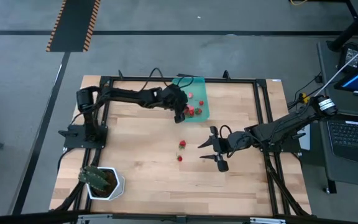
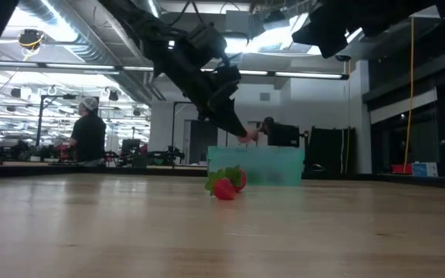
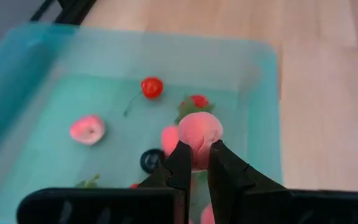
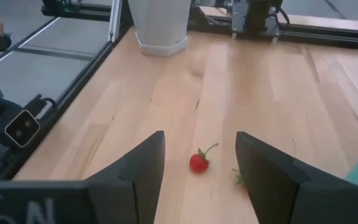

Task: Pick and placing Produce into tupperware
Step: Put the pink peach into the blue bin

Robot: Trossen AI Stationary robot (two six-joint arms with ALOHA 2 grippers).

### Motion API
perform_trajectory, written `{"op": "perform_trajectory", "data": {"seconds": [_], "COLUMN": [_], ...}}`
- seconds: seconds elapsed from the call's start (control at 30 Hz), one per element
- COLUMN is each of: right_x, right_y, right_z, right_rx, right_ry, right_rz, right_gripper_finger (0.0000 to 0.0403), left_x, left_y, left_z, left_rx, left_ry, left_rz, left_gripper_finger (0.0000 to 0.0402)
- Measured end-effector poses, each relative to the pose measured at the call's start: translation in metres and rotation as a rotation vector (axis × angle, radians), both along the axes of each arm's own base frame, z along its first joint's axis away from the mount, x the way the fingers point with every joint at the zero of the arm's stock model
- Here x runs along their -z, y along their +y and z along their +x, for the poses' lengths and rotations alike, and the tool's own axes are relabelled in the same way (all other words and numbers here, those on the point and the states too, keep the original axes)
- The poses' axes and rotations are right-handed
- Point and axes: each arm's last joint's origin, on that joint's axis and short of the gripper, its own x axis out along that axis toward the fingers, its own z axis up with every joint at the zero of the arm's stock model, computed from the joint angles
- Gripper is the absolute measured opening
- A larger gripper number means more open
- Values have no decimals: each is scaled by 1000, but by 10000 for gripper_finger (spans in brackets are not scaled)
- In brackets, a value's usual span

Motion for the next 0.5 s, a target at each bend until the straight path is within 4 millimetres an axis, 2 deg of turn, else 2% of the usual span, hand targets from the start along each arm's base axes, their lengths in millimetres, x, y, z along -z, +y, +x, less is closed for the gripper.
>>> {"op": "perform_trajectory", "data": {"seconds": [0.27, 0.5], "right_x": [1, 1], "right_y": [0, 0], "right_z": [-1, 0], "right_rx": [-2, -3], "right_ry": [13, 7], "right_rz": [-8, -10], "right_gripper_finger": [197, 197], "left_x": [-2, 7], "left_y": [14, 17], "left_z": [6, 11], "left_rx": [9, 30], "left_ry": [113, 169], "left_rz": [-54, -70], "left_gripper_finger": [25, 24]}}
